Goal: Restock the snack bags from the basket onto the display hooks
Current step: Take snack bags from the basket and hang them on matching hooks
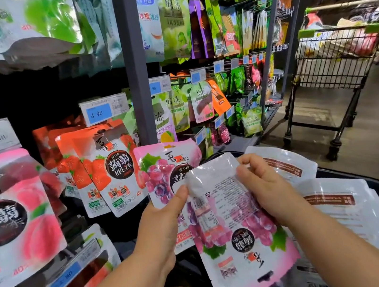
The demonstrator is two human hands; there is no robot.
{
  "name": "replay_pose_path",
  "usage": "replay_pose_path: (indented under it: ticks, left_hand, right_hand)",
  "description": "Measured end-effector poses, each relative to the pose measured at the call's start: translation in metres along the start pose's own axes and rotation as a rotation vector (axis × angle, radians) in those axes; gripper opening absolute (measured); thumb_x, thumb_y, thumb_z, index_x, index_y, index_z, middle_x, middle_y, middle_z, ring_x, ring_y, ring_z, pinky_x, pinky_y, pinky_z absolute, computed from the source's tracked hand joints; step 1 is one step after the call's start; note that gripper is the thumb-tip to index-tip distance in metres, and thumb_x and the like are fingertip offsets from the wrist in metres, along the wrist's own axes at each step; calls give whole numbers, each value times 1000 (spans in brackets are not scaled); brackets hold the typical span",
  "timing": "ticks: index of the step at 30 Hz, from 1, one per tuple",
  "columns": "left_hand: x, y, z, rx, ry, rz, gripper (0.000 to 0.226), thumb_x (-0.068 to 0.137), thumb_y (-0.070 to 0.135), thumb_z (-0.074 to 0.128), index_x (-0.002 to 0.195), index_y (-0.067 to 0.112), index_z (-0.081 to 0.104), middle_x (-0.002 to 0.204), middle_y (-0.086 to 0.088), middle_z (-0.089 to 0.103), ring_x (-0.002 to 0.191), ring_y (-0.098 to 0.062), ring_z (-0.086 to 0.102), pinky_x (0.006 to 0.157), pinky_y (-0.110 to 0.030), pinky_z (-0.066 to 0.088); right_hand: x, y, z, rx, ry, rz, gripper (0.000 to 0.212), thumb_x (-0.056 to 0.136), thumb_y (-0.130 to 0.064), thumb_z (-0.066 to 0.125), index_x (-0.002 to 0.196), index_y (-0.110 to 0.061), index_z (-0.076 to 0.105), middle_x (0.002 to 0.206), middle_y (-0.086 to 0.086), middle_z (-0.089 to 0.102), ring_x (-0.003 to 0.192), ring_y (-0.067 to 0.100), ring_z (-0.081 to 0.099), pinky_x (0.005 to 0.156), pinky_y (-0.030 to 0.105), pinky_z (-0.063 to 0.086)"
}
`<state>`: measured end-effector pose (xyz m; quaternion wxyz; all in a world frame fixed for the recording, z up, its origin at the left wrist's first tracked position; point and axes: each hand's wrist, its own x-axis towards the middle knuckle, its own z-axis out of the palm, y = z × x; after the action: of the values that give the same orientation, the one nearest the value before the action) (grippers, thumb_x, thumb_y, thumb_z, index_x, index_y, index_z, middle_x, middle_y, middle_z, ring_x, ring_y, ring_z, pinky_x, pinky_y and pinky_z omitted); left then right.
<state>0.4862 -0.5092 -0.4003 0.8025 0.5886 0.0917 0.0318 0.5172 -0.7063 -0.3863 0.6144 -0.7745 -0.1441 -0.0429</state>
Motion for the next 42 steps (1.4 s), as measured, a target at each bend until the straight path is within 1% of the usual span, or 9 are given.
replay_pose_path:
  ticks: [4,8,14,17,20,29,34,39,42]
  left_hand:
    - [5,9,-4,-59,20,-99,43,78,36,77,113,12,70,100,-8,76,99,-30,71,95,-49,53]
    - [18,16,-14,-72,37,-131,92,46,62,88,121,13,66,129,1,62,126,-21,51,112,-50,35]
    - [39,7,-32,-103,-18,-253,115,13,64,93,119,23,69,137,-9,60,131,-34,50,109,-54,39]
    - [25,23,-20,-99,-19,-267,90,32,56,94,110,17,72,118,-10,71,109,-31,67,94,-45,53]
    - [20,24,-17,-68,-53,-276,34,76,37,76,99,12,70,82,-7,77,63,-23,73,50,-29,57]
    - [20,16,-18,-38,-107,-234,29,80,33,72,100,13,71,84,-6,78,64,-18,73,65,-30,53]
    - [21,11,-20,-58,-79,-199,21,85,34,71,95,15,72,80,-3,77,66,-18,73,56,-27,52]
    - [23,10,-22,-77,-65,-191,21,88,33,69,94,13,74,82,-9,77,63,-22,74,54,-31,58]
    - [23,8,-22,-88,-71,-165,30,85,36,71,101,11,73,84,-8,77,69,-21,75,56,-30,58]
  right_hand:
    - [-4,-10,-9,245,15,-6,27,93,-46,45,114,-35,59,112,-2,71,80,23,67,67,31,53]
    - [-5,-9,-20,374,-136,-64,51,72,-67,74,103,-27,74,95,21,67,78,29,59,69,36,50]
    - [-7,-12,-31,525,-415,-125,36,71,-30,87,105,-24,77,105,1,75,94,17,72,84,30,58]
    - [-10,-18,-32,461,-480,-188,39,74,-18,84,112,-22,76,115,-7,70,107,14,67,90,27,55]
    - [-10,-20,-30,357,-440,-218,35,68,-20,88,101,-22,80,104,-10,65,99,9,64,86,24,54]
    - [-14,-27,-17,191,-327,-374,20,60,-47,89,65,-33,75,106,-12,54,109,20,53,98,43,43]
    - [-15,-28,-10,129,-259,-388,21,70,-53,80,67,-36,69,88,-13,70,123,14,57,100,26,43]
    - [-20,-27,-5,93,-133,-338,33,74,-63,72,70,-32,65,95,15,71,105,15,67,86,25,50]
    - [-22,-26,1,26,-26,-422,27,83,-64,63,76,-38,65,86,13,70,83,28,67,84,19,49]
